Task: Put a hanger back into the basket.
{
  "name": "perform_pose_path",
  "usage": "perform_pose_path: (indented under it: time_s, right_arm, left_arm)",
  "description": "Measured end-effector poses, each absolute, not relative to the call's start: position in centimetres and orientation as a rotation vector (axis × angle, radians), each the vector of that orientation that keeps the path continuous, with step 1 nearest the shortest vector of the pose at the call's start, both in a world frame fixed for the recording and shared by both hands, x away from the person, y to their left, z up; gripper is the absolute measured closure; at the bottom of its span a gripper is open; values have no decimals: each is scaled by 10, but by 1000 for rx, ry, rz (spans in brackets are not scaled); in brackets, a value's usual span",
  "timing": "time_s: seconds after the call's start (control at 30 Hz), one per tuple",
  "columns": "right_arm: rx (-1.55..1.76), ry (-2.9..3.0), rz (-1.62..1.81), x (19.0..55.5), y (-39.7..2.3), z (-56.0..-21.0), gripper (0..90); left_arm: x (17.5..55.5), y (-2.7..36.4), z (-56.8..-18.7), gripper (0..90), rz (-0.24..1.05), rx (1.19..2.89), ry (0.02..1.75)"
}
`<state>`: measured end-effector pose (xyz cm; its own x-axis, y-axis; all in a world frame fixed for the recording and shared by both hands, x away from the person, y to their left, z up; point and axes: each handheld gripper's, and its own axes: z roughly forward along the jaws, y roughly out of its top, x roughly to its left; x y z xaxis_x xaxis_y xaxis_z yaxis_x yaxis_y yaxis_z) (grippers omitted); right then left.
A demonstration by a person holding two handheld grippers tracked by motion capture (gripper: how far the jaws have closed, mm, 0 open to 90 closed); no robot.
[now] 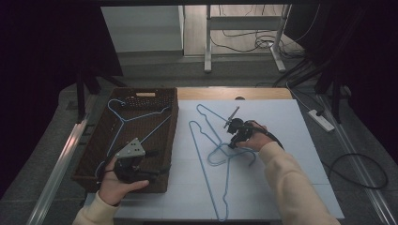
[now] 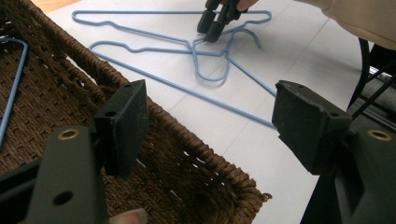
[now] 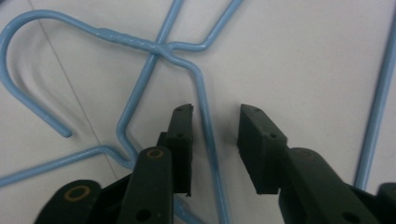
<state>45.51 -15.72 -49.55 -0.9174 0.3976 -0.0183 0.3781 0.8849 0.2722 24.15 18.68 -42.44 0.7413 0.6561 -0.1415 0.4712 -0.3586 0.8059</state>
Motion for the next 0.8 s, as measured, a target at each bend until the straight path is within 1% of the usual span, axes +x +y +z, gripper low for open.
perform_pose_path:
  time_s: [0.1, 0.23, 0.47, 0.63, 0.8]
  right_arm:
    - [583, 3004, 383, 459, -155, -495, 724]
    - [567, 3039, 366, 461, -153, -494, 838]
    - [517, 3052, 361, 462, -153, -494, 871]
    - [488, 3037, 352, 459, -153, -493, 872]
    - [483, 3004, 403, 457, -157, -481, 874]
  left_arm:
    - [242, 187, -425, 277, 256, 2025, 853]
    - [242, 187, -425, 277, 255, 2024, 856]
    - [242, 186, -426, 277, 254, 2027, 857]
    - [242, 187, -425, 278, 256, 2025, 858]
    - [242, 187, -425, 278, 258, 2026, 857]
